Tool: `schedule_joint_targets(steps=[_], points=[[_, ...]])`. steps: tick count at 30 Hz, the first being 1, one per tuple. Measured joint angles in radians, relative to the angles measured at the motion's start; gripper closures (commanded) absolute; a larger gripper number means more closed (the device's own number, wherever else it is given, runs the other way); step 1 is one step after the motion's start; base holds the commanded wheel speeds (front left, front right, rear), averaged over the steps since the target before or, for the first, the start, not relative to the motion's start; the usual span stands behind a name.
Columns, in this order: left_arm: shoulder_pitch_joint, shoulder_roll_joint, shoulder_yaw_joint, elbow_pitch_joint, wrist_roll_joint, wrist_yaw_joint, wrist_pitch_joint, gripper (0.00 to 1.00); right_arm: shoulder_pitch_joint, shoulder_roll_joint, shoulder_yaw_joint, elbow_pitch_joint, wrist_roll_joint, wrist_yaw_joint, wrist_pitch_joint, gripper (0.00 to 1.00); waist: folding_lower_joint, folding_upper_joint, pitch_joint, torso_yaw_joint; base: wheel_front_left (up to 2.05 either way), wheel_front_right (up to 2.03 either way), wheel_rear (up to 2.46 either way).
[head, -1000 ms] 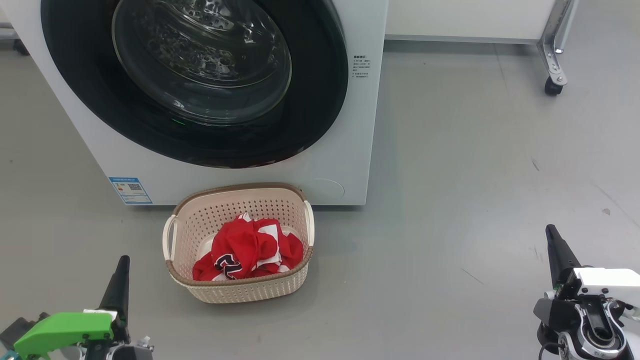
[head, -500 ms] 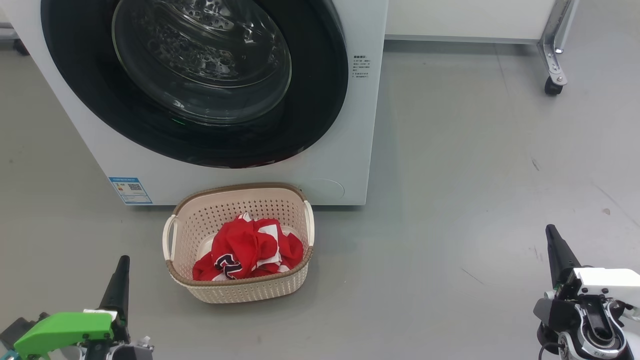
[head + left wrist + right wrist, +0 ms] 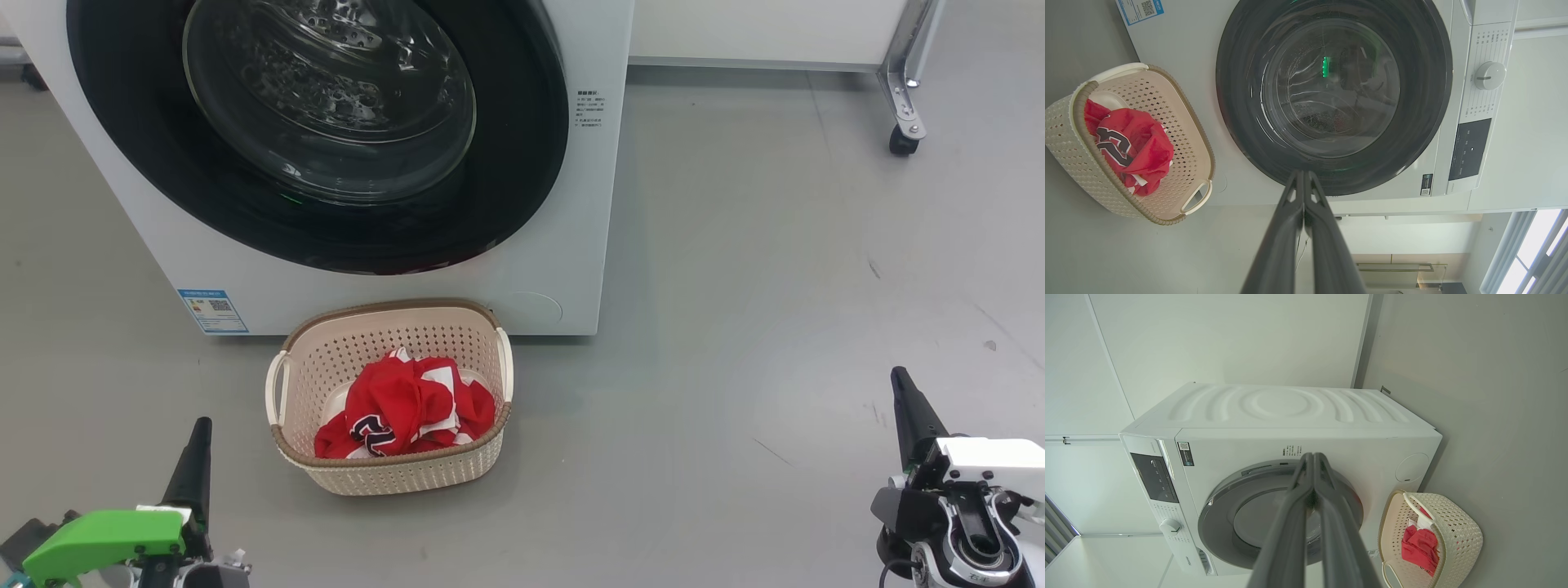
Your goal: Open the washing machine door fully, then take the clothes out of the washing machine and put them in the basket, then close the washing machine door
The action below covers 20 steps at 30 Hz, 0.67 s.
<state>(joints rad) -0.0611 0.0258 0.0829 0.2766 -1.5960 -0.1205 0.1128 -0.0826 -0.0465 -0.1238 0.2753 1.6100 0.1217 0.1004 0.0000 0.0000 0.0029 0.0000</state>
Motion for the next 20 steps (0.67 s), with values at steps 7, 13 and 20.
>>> schedule_joint_targets(steps=[7,13,20], points=[[0.000,0.000,0.000,0.000,0.000,0.000,0.000,1.00,0.000,0.000,0.000,0.000,0.000,0.000,0.000,1.00,0.0000,0.0000,0.000,0.000,0.00,0.00,0.00],[0.000,0.000,0.000,0.000,0.000,0.000,0.000,1.00,0.000,0.000,0.000,0.000,0.000,0.000,0.000,1.00,0.0000,0.0000,0.000,0.000,0.00,0.00,0.00],[0.000,0.000,0.000,0.000,0.000,0.000,0.000,1.00,0.000,0.000,0.000,0.000,0.000,0.000,0.000,1.00,0.0000,0.0000,0.000,0.000,0.00,0.00,0.00]])
